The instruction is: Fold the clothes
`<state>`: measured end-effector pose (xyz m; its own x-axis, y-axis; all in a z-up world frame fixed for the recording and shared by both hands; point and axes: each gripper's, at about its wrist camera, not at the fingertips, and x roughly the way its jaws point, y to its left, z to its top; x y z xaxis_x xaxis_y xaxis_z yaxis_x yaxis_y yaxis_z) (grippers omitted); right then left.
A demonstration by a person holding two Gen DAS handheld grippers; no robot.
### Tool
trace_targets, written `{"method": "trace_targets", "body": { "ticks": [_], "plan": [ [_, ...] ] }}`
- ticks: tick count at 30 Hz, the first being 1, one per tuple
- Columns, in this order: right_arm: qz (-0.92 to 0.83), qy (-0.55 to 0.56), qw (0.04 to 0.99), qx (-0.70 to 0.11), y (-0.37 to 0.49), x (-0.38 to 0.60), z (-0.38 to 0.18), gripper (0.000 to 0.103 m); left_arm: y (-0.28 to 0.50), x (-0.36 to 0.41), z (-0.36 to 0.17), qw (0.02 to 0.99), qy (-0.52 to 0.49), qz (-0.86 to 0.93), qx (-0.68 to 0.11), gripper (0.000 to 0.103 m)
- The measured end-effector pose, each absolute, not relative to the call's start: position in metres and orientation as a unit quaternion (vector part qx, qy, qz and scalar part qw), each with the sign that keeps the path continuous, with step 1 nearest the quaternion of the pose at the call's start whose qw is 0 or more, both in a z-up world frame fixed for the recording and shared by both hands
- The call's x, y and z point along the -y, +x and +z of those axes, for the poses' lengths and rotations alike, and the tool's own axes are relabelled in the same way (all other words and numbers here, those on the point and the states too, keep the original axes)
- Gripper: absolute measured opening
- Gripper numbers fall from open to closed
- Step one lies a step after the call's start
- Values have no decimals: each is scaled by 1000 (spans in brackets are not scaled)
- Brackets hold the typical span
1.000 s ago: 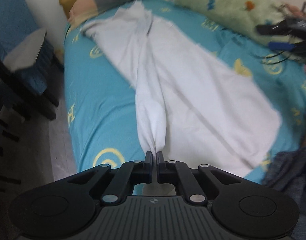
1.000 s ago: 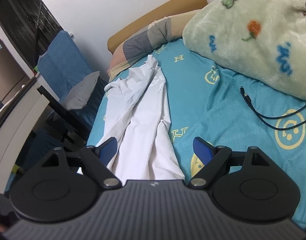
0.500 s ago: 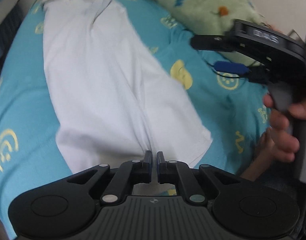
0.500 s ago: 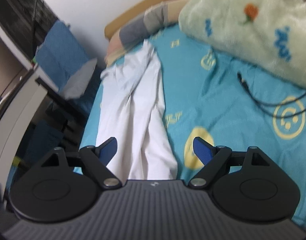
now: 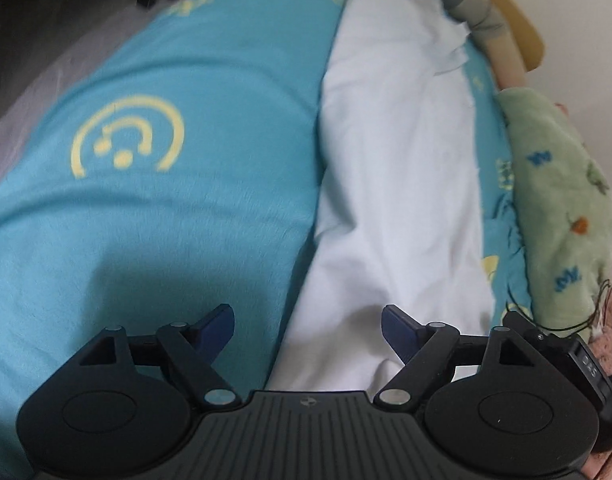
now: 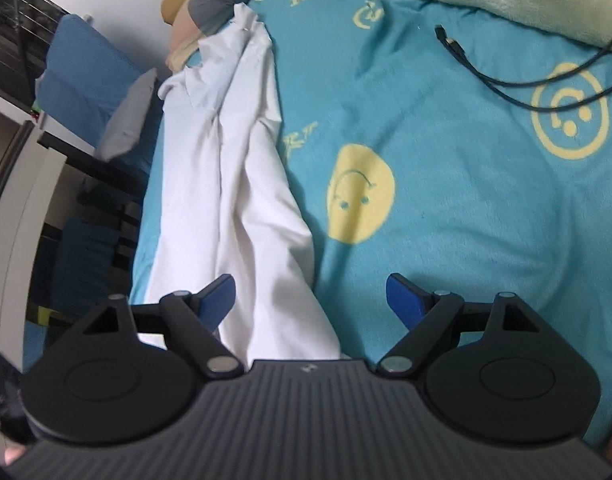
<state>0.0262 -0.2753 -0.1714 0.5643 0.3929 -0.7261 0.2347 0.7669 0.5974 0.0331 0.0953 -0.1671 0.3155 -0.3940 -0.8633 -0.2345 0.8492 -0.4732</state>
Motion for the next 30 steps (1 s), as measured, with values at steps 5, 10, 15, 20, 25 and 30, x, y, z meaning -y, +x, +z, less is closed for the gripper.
{"method": "trace_targets", "body": {
  "ticks": [5,10,15,20,25,30],
  "plan": [
    [73,362,781,-503,19,266,-186,72,32,-85,-172,745,-278,-91,-599,75],
    [105,316,771,-543,4,234,-180,72,20,-54,-170,736,-208,-119,-634,41],
    [96,210,791,-567,-10,205,-161,11,8,-54,-147,752,-208,-112,-615,5],
    [114,210,818,-523,-30,206,-112,6,-6,-74,-97,773,-273,-135,-556,4],
    [124,208,862,-445,-49,221,-30,5,-23,-96,-13,811,-286,-136,-492,3],
    [140,221,887,-380,-79,239,24,5,-71,-106,20,827,-289,-135,-462,2]
  ]
}}
